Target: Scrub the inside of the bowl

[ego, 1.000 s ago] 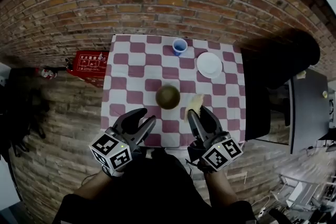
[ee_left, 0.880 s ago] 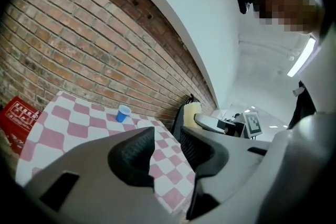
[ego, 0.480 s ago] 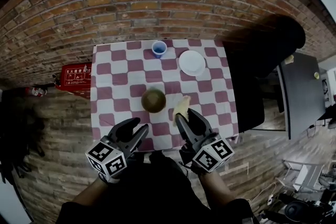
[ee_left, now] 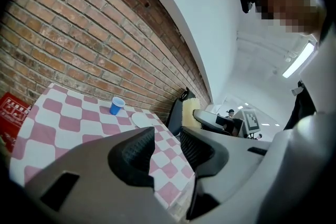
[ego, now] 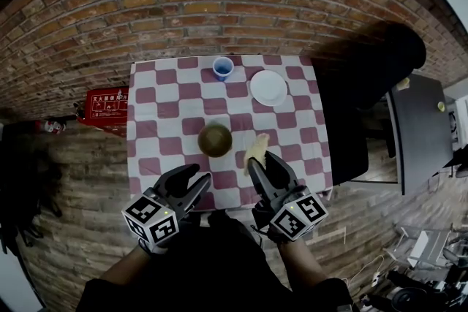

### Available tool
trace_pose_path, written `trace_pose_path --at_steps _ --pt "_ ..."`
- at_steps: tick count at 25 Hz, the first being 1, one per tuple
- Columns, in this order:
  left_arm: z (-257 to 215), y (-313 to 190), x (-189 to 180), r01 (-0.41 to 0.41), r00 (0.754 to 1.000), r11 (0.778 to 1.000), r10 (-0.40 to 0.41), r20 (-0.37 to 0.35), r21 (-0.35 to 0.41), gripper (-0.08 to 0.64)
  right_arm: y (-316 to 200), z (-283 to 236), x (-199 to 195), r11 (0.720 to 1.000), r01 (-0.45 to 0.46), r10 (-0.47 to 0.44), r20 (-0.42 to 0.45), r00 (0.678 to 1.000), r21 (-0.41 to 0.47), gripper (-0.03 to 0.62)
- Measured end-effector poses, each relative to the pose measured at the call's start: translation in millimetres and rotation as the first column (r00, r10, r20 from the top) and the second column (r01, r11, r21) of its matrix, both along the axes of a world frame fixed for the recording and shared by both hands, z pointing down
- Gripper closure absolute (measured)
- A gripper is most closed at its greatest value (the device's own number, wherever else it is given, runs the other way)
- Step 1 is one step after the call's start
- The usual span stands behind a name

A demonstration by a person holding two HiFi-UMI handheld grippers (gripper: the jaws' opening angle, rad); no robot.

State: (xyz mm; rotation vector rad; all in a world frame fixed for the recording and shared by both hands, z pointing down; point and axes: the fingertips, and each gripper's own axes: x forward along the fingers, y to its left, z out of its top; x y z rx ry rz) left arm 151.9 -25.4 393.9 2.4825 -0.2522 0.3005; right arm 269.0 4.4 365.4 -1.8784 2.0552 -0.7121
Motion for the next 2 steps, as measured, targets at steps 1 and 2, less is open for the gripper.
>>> trace_pose_path --at_steps 1,2 --pt "0.8 -0.6 -0.2 0.000 1.000 1.000 0.000 0.002 -0.002 0.399 -0.5 0.1 -0.1 1.000 0.000 0.000 0.000 1.000 0.000 0.437" --pt "1.6 -1.2 -0.5 0.001 1.000 1.000 -0.001 0.004 -0.004 0.399 -0.9 0.3 -0.3 1.000 0.000 0.000 0.000 1.000 0.000 0.437"
